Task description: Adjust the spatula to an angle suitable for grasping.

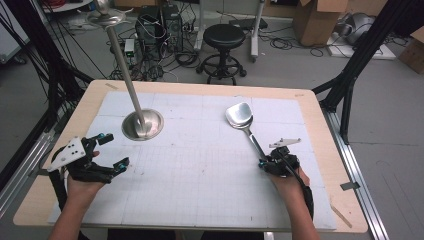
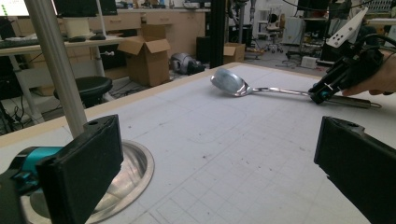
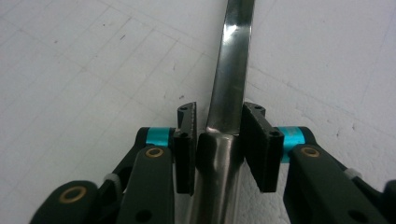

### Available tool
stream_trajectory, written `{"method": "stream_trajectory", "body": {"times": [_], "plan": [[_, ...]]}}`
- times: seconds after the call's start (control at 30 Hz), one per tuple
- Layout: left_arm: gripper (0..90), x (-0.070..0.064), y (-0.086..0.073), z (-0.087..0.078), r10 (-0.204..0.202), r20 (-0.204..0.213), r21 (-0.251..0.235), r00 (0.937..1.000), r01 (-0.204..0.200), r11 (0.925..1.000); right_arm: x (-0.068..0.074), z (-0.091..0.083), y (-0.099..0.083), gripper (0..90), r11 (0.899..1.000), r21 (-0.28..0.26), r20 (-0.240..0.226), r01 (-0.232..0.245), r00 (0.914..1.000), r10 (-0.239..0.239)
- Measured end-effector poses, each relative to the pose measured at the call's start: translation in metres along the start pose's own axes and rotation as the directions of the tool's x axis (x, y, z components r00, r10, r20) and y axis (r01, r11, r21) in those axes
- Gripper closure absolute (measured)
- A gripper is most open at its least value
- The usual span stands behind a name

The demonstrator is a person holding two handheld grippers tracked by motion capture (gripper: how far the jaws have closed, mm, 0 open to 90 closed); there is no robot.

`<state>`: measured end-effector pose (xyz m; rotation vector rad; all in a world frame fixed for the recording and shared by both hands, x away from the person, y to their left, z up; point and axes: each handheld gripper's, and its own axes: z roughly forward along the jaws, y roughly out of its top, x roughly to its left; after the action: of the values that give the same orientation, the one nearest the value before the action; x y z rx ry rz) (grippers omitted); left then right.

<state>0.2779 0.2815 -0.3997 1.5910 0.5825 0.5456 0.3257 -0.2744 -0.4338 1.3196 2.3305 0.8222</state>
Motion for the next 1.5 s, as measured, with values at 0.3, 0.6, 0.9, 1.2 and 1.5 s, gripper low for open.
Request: {"method": "stream_trajectory", "body": {"times": [0.3, 0.6, 0.9, 1.2, 1.5], "plan": [[1.7, 0.0, 0.0, 0.0, 0.001, -0.001, 0.001, 1.0, -0.001, 1.0, 0.0, -0.005, 0.001, 66.1, 0.998, 0.06, -0.01, -0.006, 0.9999, 0.007], [1.7, 0.001, 0.001, -0.001, 0.002, -0.003, -0.001, 1.0, -0.002, 1.0, 0.004, -0.007, 0.006, 68.7, 0.991, 0.097, -0.054, 0.089, 0.995, -0.084], [1.7, 0.001, 0.002, -0.004, -0.001, -0.006, -0.011, 1.0, 0.001, 0.9999, 0.012, -0.011, 0.013, 68.7, 0.983, 0.078, -0.203, 0.165, 0.9682, -0.147], [1.7, 0.001, 0.003, -0.003, -0.001, -0.003, -0.019, 1.0, 0.001, 0.9998, 0.04, -0.012, 0.032, 68.7, 0.921, 0.093, -0.323, 0.378, 0.8867, -0.331], [1.7, -0.001, 0.006, -0.002, 0.002, 0.006, -0.031, 1.0, -0.002, 0.9995, 0.07, -0.002, 0.051, 68.6, 0.866, 0.082, -0.38, 0.492, 0.8192, -0.43]]}}
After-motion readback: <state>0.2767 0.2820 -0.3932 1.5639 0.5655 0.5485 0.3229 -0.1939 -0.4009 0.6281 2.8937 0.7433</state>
